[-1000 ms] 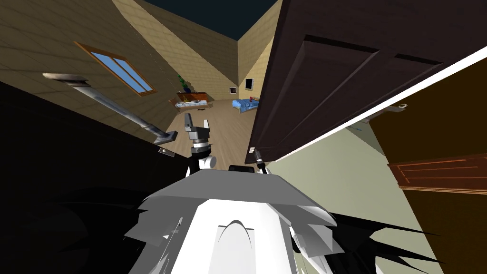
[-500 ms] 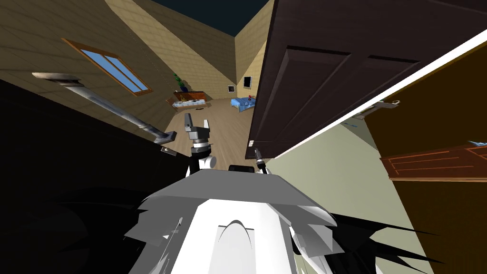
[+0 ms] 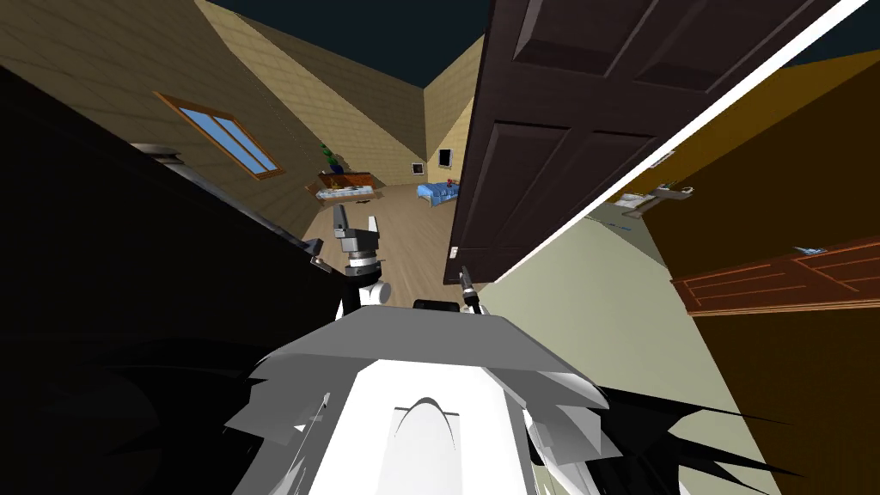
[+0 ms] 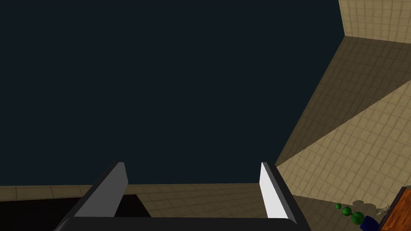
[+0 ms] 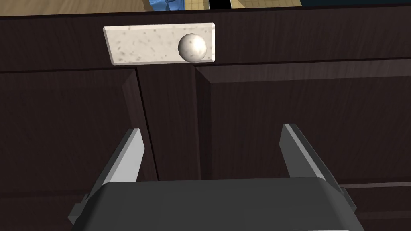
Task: Push the door open
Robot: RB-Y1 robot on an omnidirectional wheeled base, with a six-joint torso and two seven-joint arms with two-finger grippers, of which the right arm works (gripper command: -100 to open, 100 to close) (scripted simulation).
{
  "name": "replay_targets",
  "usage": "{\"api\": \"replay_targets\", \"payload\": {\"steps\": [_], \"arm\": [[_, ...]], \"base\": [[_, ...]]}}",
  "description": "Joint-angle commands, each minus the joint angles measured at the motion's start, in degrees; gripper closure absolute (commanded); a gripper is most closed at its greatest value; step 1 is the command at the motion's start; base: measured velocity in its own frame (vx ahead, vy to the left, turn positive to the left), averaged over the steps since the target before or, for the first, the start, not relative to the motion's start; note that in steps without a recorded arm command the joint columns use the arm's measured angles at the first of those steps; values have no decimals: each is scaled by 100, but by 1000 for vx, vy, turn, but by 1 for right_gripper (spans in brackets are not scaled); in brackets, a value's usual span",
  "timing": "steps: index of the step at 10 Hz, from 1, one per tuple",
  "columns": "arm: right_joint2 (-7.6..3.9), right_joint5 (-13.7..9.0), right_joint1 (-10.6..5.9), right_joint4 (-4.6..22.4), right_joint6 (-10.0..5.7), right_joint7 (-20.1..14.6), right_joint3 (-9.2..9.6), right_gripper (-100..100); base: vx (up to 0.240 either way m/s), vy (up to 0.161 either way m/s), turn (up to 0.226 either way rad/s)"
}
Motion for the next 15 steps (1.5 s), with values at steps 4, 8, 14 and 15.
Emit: {"api": "replay_targets", "payload": {"steps": [4, 8, 14, 15], "arm": [[-17, -29, -62, 104, -85, 58, -62, -100], [69, -59, -121, 212, -169, 117, -124, -100], [83, -60, -126, 219, -173, 121, -128, 100], [83, -60, -126, 219, -173, 121, -128, 100]], "base": [[213, 23, 22], [219, 46, 27], [29, 9, 5], [0, 0, 0]]}}
